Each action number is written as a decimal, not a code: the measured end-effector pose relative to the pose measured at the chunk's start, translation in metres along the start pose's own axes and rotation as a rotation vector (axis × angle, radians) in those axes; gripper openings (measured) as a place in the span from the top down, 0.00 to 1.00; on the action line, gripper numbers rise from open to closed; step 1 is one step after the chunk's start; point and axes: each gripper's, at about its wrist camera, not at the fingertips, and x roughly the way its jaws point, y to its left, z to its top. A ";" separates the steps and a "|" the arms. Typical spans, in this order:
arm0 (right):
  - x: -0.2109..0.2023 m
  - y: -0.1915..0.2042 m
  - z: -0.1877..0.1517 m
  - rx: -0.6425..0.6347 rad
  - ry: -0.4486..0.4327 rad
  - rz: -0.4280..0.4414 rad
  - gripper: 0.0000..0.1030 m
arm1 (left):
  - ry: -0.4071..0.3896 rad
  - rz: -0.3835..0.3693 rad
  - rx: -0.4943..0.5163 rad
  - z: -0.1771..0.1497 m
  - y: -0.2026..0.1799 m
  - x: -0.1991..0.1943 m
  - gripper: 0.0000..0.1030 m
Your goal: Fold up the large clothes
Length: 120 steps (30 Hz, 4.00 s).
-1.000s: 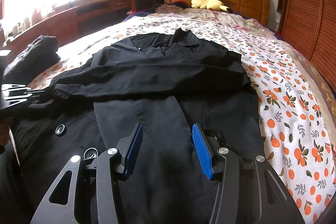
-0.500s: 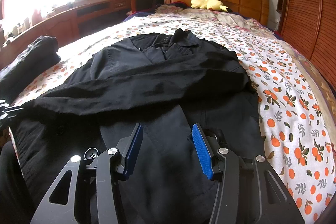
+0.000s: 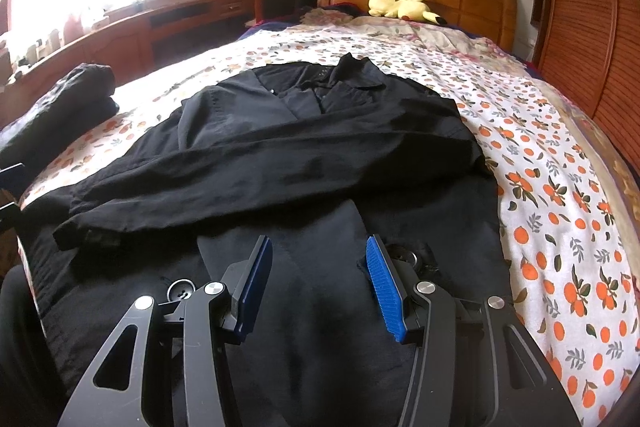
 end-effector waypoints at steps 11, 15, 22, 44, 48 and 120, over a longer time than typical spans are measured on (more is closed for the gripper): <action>0.000 0.006 -0.001 -0.017 0.002 0.004 0.54 | 0.033 0.066 -0.045 -0.018 0.034 0.002 0.02; 0.000 0.006 -0.002 -0.018 0.000 0.010 0.54 | 0.040 0.070 -0.058 -0.026 0.040 0.002 0.02; -0.007 0.005 -0.004 0.004 -0.006 0.026 0.54 | 0.053 0.074 -0.056 -0.035 0.042 0.005 0.02; -0.100 -0.068 -0.094 0.083 0.078 -0.146 0.48 | 0.076 0.062 -0.070 -0.040 0.045 0.011 0.02; -0.099 -0.074 -0.108 0.103 0.117 -0.145 0.48 | 0.086 0.064 -0.068 -0.041 0.046 0.014 0.02; -0.224 -0.013 -0.050 -0.025 -0.103 -0.053 0.92 | -0.177 -0.120 -0.064 0.037 0.024 -0.152 0.95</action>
